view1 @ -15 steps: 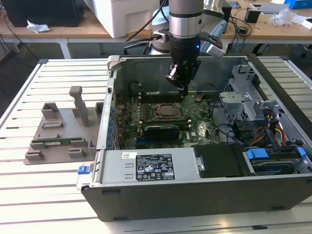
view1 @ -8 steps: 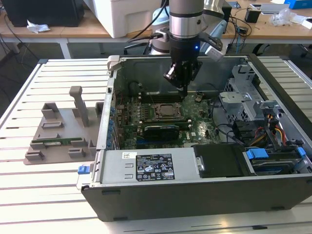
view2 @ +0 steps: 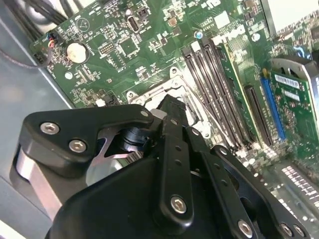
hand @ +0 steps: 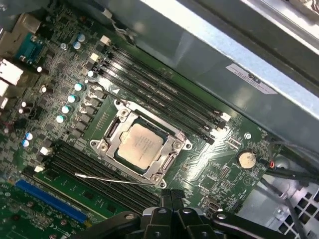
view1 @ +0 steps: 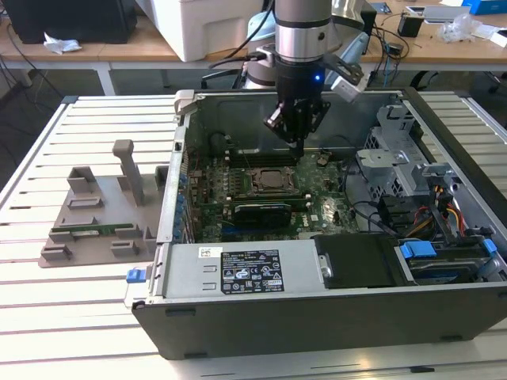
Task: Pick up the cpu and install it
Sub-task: 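Install the first cpu locking lever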
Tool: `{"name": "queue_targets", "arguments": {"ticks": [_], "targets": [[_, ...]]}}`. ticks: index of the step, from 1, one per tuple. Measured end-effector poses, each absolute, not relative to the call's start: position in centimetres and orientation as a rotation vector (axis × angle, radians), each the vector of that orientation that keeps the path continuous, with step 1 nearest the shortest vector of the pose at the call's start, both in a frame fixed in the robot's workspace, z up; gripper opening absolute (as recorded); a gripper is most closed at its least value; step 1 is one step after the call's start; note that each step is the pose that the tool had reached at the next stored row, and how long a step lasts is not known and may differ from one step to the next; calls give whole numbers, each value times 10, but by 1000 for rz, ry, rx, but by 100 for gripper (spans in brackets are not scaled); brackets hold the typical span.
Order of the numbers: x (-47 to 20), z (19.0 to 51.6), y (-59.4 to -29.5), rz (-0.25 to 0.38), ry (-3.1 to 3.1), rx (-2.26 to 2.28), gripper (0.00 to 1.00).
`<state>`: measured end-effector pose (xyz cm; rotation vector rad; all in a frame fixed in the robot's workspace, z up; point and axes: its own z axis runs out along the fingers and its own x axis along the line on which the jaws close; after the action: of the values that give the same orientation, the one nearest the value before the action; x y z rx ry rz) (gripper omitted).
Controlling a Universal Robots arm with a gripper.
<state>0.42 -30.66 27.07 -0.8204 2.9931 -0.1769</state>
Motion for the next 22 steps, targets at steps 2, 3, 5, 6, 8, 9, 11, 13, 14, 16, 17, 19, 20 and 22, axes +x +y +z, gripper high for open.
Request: {"name": "queue_targets", "arguments": {"ticks": [2, 3, 5, 6, 8, 9, 11, 13, 14, 16, 17, 19, 20, 22], "targets": [[4, 271, -307, -179, 3009, -767, 11], [4, 271, -307, -179, 3015, -747, 11], [4, 271, -307, -149, 3021, -714, 11], [4, 271, -307, -127, 3022, -703, 11], [4, 271, -307, -63, 3023, -666, 11], [4, 271, -307, -50, 3026, -645, 11], [4, 271, -307, -48, 3041, -575, 11], [4, 271, -307, -50, 3050, -523, 11], [4, 271, -307, -50, 3056, -490, 11], [4, 271, -307, -52, 3065, -436, 11], [4, 271, -307, -53, 3071, -395, 11], [4, 271, -307, -54, 3081, -318, 11], [4, 271, -307, -55, 3083, -299, 11], [4, 271, -307, -56, 3088, -245, 11]]}}
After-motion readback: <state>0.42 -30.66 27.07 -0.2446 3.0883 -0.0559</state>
